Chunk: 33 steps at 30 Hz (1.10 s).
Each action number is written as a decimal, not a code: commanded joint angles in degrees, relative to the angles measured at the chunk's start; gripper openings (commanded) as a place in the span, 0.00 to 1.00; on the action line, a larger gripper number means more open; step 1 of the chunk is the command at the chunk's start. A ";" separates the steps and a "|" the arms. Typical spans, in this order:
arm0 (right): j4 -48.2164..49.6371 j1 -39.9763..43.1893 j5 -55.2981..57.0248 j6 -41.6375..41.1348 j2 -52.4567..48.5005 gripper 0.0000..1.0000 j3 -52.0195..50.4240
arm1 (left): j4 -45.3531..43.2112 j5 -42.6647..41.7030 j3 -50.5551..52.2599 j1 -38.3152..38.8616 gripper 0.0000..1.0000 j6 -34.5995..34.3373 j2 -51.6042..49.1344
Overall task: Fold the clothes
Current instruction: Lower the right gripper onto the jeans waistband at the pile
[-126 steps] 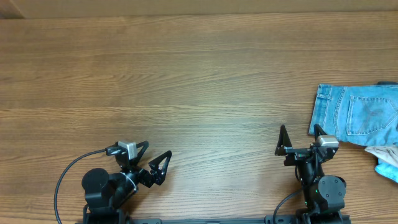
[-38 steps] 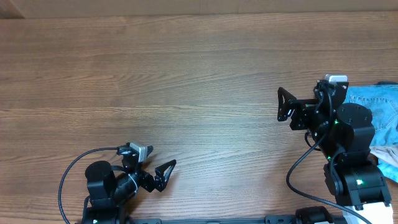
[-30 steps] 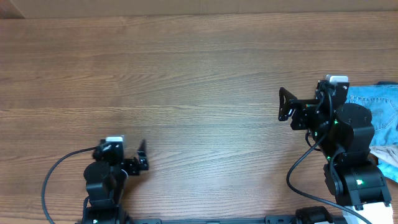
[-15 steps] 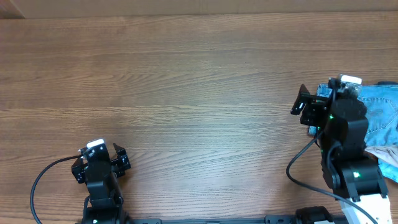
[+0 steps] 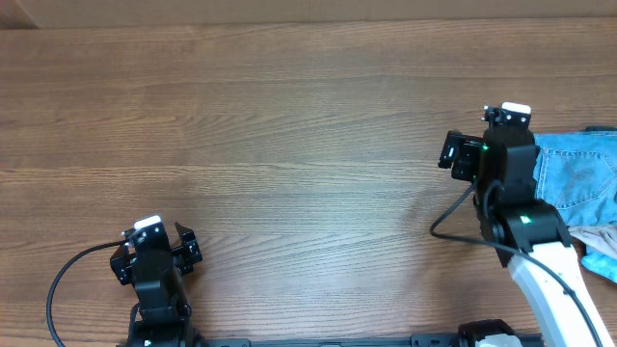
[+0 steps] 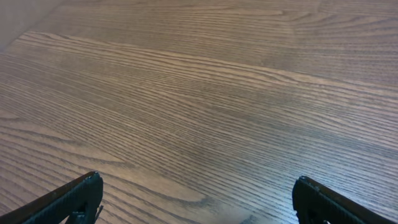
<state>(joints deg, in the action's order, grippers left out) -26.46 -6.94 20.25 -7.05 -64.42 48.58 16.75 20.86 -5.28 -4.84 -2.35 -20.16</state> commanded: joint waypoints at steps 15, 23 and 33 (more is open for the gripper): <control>2.97 -0.04 9.05 2.82 -9.53 1.00 1.75 | 0.76 1.14 -0.24 0.09 1.00 1.09 0.15; 6.38 2.75 12.07 7.56 -16.41 1.00 1.86 | 0.76 1.14 -0.24 0.09 1.00 1.09 0.15; 5.18 13.03 -2.80 7.32 -17.86 1.00 1.97 | 0.74 1.14 -0.24 0.09 1.00 1.09 0.15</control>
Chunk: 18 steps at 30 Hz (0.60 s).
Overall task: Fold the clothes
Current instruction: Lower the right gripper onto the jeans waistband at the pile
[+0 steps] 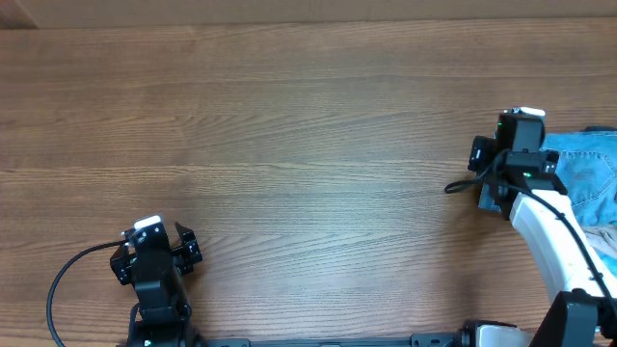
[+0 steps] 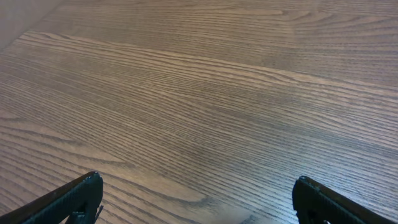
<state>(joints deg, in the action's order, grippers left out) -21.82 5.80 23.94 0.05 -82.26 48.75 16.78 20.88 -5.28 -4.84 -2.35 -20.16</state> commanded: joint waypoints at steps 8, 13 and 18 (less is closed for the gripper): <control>0.50 0.28 -7.63 0.20 -1.20 1.00 1.77 | 0.74 1.11 -0.24 0.09 1.00 1.09 0.15; 1.09 0.28 -9.35 0.17 -1.36 1.00 1.77 | 0.74 1.11 -0.24 0.09 1.00 1.09 0.15; 1.84 0.31 -9.79 0.24 -3.26 1.00 1.77 | 0.72 1.11 -0.24 0.09 1.00 1.09 0.15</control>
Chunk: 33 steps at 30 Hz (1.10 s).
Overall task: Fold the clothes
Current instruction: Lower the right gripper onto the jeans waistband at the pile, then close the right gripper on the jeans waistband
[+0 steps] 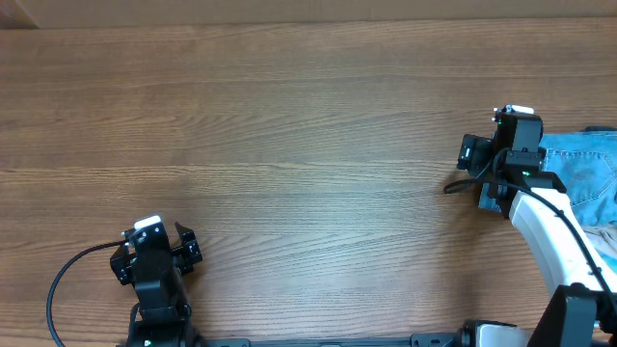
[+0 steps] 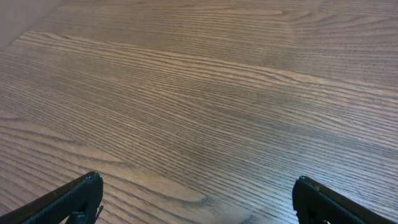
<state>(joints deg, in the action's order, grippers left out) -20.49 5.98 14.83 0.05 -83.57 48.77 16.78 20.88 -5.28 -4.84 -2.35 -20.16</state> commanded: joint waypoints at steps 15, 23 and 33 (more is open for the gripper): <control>-0.20 0.17 5.35 0.17 -5.92 0.98 1.75 | 0.72 1.11 -0.24 0.09 1.00 1.09 0.15; -0.17 0.17 6.12 0.17 -6.21 0.82 1.44 | 0.72 1.11 -0.24 0.09 1.00 1.09 0.15; -0.15 0.17 7.58 -0.02 -12.39 0.82 1.44 | 0.72 1.11 -0.24 0.09 1.00 1.09 0.15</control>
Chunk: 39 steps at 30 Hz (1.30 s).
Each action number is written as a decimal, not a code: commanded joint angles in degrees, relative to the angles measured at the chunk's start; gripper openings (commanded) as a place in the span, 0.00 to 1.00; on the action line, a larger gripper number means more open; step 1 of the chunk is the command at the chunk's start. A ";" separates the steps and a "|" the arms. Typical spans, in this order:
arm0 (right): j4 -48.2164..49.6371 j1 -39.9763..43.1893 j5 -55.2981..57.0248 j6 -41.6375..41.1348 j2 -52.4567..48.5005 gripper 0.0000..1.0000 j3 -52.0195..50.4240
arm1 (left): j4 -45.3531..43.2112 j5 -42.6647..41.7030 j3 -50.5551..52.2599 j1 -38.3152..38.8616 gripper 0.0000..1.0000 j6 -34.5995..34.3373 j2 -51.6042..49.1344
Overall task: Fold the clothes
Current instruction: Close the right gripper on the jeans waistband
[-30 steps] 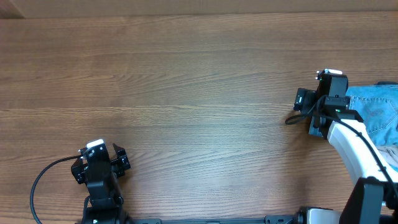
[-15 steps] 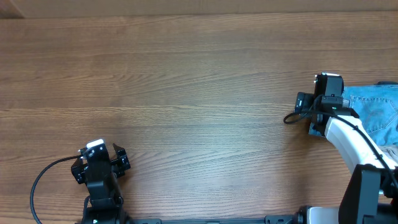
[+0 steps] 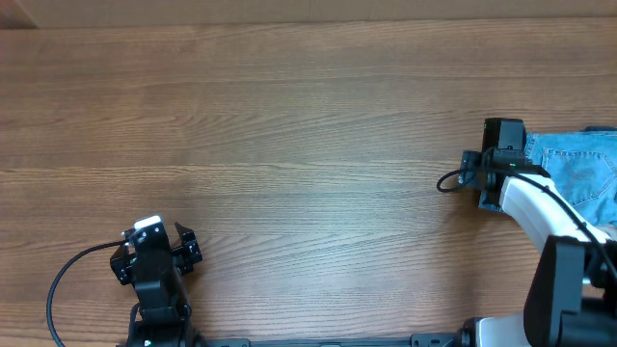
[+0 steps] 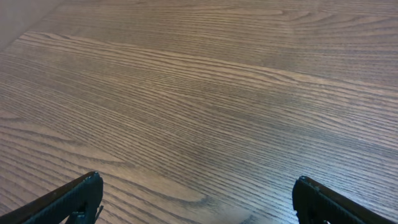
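A blue denim garment (image 3: 576, 166) lies at the table's right edge, partly cut off by the overhead view. My right gripper (image 3: 502, 166) sits at the garment's left edge; its fingers are hidden under the wrist, so their state does not show. My left gripper (image 4: 198, 190) rests near the front left of the table (image 3: 289, 145), far from the garment. Its fingers (image 4: 78, 196) stand wide apart over bare wood with nothing between them.
The right arm's white link (image 3: 540, 207) runs from the front right corner over part of the cloth. A black cable (image 3: 67, 280) loops beside the left arm's base. The brown wood table spans the whole view.
The right wrist has turned and now sits a little lower against the denim's left edge. The left arm has not moved.
The right gripper was first left of the denim with the arm bent near the front right. Then it stood stretched out at the cloth's left edge, and it has stayed there with small shifts. The left gripper stayed open over bare wood throughout.
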<state>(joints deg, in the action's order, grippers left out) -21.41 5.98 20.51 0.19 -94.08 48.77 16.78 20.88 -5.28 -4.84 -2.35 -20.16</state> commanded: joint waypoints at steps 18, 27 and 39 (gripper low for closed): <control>2.69 0.17 8.09 -0.42 -4.02 0.04 1.51 | 0.72 1.11 -0.24 0.09 1.00 1.09 0.15; 0.70 0.09 4.92 -3.48 0.37 0.04 4.55 | 0.74 1.11 -0.24 0.09 1.00 1.09 0.15; -6.45 -0.04 -25.35 -10.78 19.15 0.04 14.67 | 0.72 1.11 -0.24 0.09 1.00 1.09 0.15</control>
<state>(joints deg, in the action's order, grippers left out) -28.34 6.81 6.79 -8.80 -80.34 60.75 16.78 20.88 -5.28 -4.84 -2.35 -20.16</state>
